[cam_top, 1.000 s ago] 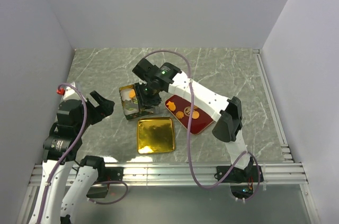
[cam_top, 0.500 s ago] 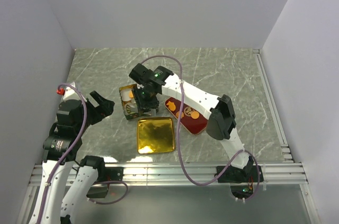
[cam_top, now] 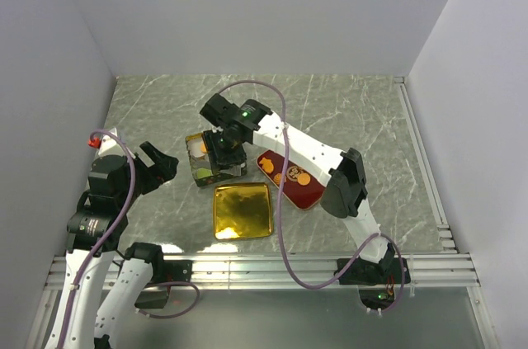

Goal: Pack the cookies

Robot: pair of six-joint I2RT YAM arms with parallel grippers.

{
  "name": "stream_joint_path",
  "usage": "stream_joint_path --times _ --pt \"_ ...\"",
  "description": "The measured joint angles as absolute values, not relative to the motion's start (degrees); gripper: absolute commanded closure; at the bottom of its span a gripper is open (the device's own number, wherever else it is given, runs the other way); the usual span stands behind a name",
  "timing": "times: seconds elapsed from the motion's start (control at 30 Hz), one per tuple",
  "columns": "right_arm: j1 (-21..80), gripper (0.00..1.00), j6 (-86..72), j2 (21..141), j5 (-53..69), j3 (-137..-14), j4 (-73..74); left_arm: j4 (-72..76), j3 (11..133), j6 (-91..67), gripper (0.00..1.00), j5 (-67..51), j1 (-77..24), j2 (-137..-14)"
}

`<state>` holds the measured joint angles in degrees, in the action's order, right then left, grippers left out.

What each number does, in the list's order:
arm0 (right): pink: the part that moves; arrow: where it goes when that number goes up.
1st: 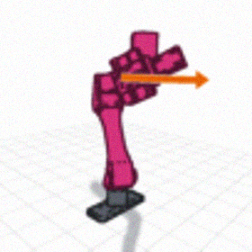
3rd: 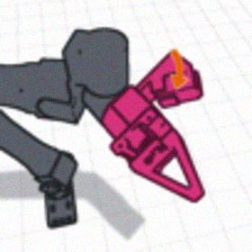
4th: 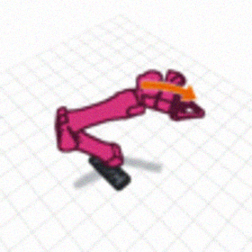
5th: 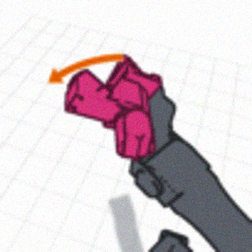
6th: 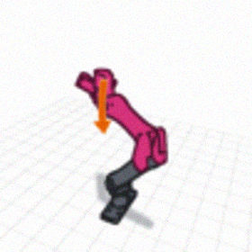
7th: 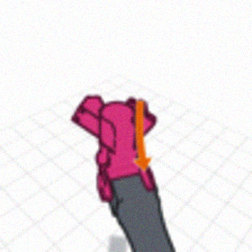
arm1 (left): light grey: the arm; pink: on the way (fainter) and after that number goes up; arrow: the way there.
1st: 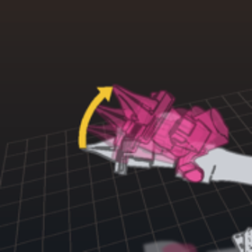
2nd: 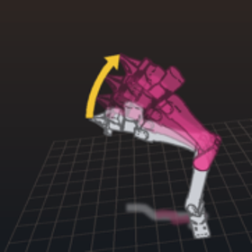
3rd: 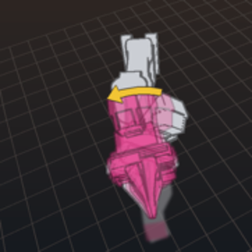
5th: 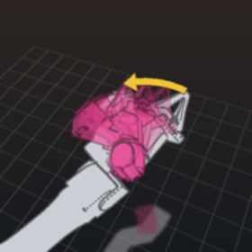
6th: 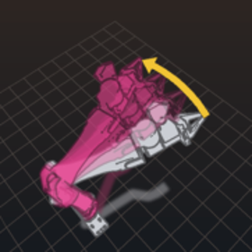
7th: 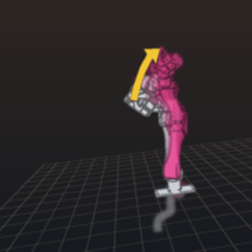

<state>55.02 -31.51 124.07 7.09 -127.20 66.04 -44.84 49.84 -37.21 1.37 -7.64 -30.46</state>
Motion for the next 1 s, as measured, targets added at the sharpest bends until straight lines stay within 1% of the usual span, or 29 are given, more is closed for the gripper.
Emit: stream_joint_path --times 0.23,0.33,0.43,0.6,0.73,0.83,1.0 --pt "54.4 0.44 -31.4 123.7 5.3 -128.4 66.6 -44.8 49.8 -37.2 0.09 1.4 -7.6 -30.5" --pt "53.7 0.44 -31.2 121.5 3.8 -127.0 66.8 -44.8 49.8 -37.2 0.09 1.4 -7.6 -30.5" --pt "52.5 0.45 -30.8 115.3 1.4 -120.6 66.8 -44.8 49.8 -37.2 0.09 1.4 -7.6 -30.5" --pt "50.0 0.45 -30.2 98.9 -3.1 -105.0 66.5 -44.8 49.8 -37.2 0.09 1.4 -7.6 -30.5" --pt "47.3 0.45 -30.2 88.2 -4.4 -93.6 65.7 -44.8 49.8 -37.2 0.09 1.4 -7.6 -30.5" --pt "44.8 0.45 -30.2 85.1 -3.7 -87.3 64.8 -44.9 49.8 -37.2 0.09 1.4 -7.6 -30.5" --pt "41.6 0.46 -30.2 86.9 0.0 -81.9 61.9 -44.8 49.8 -37.2 0.09 1.4 -7.6 -30.5"
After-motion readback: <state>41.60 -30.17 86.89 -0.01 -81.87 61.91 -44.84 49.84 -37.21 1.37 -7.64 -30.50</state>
